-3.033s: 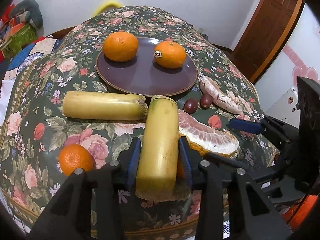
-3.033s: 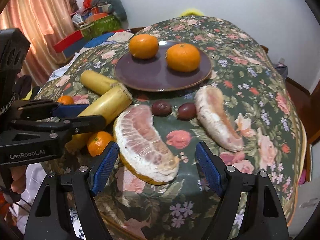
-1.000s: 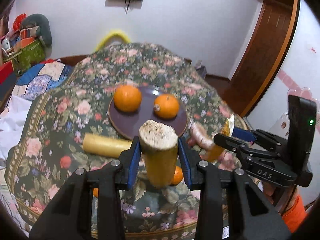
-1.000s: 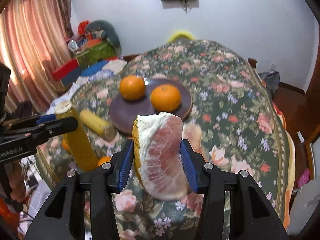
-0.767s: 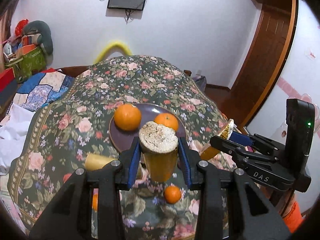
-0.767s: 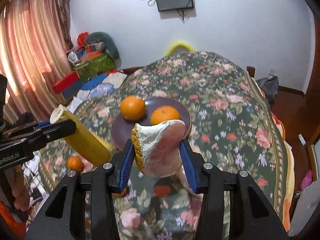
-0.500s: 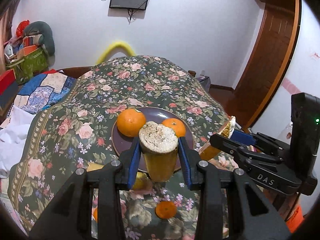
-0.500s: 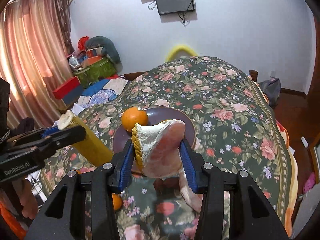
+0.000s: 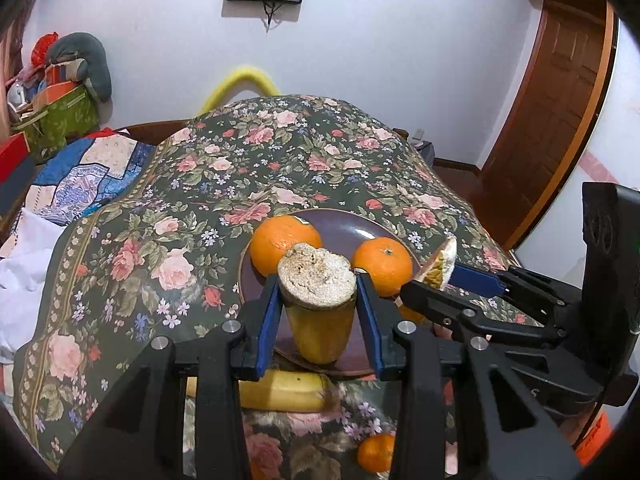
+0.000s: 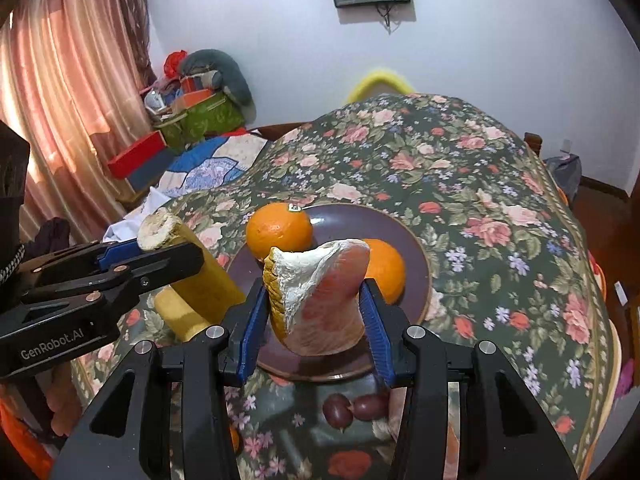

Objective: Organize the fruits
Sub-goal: 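Lift the yellow fruit onto the plate with the left tool while the right tool sets the pomelo segment there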

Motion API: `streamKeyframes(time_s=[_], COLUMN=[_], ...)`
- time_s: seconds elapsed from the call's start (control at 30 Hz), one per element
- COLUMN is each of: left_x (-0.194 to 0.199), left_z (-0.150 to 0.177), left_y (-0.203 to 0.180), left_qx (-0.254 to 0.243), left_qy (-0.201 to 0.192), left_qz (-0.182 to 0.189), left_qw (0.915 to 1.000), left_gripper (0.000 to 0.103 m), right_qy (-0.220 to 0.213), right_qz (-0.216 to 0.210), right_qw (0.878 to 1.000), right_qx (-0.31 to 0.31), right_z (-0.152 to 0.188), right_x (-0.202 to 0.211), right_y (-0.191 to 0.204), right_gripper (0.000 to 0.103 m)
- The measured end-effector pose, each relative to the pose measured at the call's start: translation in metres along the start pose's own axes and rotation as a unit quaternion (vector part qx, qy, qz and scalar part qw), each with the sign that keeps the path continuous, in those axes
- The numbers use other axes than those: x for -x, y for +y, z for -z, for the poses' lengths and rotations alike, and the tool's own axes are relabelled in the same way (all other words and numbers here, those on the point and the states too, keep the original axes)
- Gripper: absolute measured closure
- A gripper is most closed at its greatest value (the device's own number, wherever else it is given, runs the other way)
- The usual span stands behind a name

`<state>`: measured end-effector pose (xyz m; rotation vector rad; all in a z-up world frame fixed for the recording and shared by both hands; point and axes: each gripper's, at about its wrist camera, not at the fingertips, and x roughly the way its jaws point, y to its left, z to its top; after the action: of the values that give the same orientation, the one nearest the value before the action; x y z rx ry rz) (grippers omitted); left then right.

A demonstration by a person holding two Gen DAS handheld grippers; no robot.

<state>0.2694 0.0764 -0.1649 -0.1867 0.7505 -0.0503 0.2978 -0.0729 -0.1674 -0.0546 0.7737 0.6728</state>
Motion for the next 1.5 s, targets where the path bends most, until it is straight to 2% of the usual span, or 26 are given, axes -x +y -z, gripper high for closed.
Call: streamKeyframes(time_s=[0.53,0.7,1.0,1.27,1.5], left_x=[-0.039,-0.046,-0.058,-0.053,-0.052], left_z=[-0.021,-0.025,-0.025,-0.024,-0.025], left_y=[0.022,0.019,0.017,0.024,0.019], left_qx=[0.032,0.023,0.022,0.035,0.026], left_qy=[0.014,0.019,0.038,0.044,0.045], left_qz=[0.026,0.019,0.025,0.043,0.035], left_qw=[0.999,0.9994,0.9987,0.9975,0.998], left_gripper=[0.066,0.066,0.066,0.066,0.067], right_qy=[0.01,0.011,0.013,0.027,0.033], right_qz=[-0.021,-0.018,-0.016,-0.02,-0.013], right_qw=[1.0,1.0,1.0,0.999,0.999], right_qx=[0.008,0.004,0.003,0.014,0.025], right_z=[-0.011,-0.011,-0.008,-0.001,0.009], right_x=[-0.027,-0.027,-0.025,-0.027,-0.02], right_y=[0.0,-0.005,-0.011,-0.009,-0.009], right_gripper=[0.057,0.045,0.035,0.035,0.035])
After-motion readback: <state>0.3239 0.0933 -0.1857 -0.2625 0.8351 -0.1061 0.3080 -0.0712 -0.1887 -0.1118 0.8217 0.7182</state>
